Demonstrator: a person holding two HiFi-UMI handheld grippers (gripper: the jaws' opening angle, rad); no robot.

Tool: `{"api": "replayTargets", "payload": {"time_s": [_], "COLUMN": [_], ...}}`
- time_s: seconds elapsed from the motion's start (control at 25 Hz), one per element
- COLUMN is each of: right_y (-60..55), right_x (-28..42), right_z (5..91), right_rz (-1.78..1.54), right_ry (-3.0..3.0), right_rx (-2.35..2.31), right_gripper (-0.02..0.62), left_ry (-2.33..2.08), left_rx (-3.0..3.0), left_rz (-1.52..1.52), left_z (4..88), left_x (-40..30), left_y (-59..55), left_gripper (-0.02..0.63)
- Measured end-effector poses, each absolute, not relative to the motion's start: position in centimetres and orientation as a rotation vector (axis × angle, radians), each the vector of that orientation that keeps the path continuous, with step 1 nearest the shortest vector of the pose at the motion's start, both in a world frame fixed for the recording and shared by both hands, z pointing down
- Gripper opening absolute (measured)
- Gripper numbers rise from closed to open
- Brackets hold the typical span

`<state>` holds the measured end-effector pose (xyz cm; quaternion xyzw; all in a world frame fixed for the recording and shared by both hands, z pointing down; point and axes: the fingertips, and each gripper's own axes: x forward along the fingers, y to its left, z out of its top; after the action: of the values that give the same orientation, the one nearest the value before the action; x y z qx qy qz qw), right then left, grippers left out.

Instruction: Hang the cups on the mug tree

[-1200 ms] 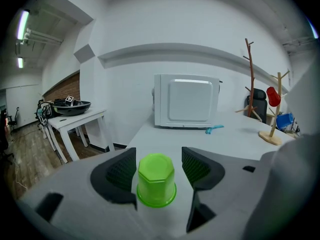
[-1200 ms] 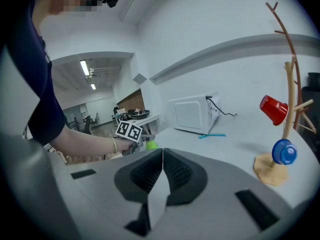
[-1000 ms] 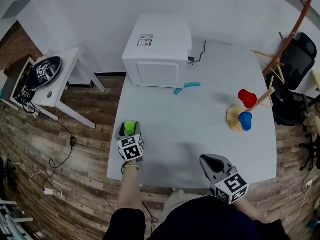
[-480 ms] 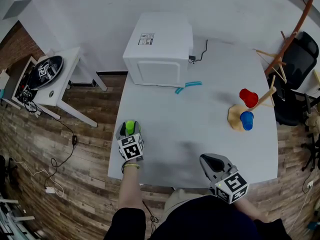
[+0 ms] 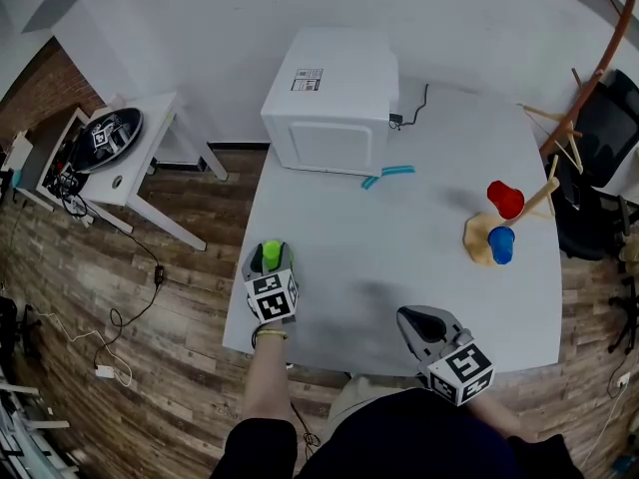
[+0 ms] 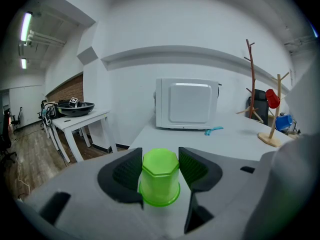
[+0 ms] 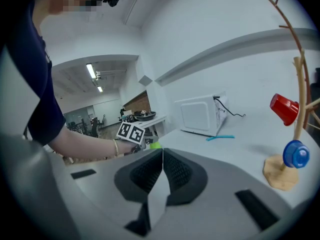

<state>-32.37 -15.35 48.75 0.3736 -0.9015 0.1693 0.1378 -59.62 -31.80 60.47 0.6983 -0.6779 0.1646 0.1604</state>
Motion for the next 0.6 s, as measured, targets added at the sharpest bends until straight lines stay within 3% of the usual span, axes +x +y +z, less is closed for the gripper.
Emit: {"api": "replayTargets", "payload": {"time_s": [0.6], "right_y": [-14.0], "right_x": [-28.8], "right_z": [47.4], "right_rz": [0.449], "right_ry": [-2.669], "right_rx": [1.056], "right_gripper": [0.029], "left_ry": [-1.953], "left_rx": [2.047], "left_rz": [0.403], "left_z": [56.2], "left_x": [-54.7], "left_y": [-28.3], "left_gripper": [0.239]}}
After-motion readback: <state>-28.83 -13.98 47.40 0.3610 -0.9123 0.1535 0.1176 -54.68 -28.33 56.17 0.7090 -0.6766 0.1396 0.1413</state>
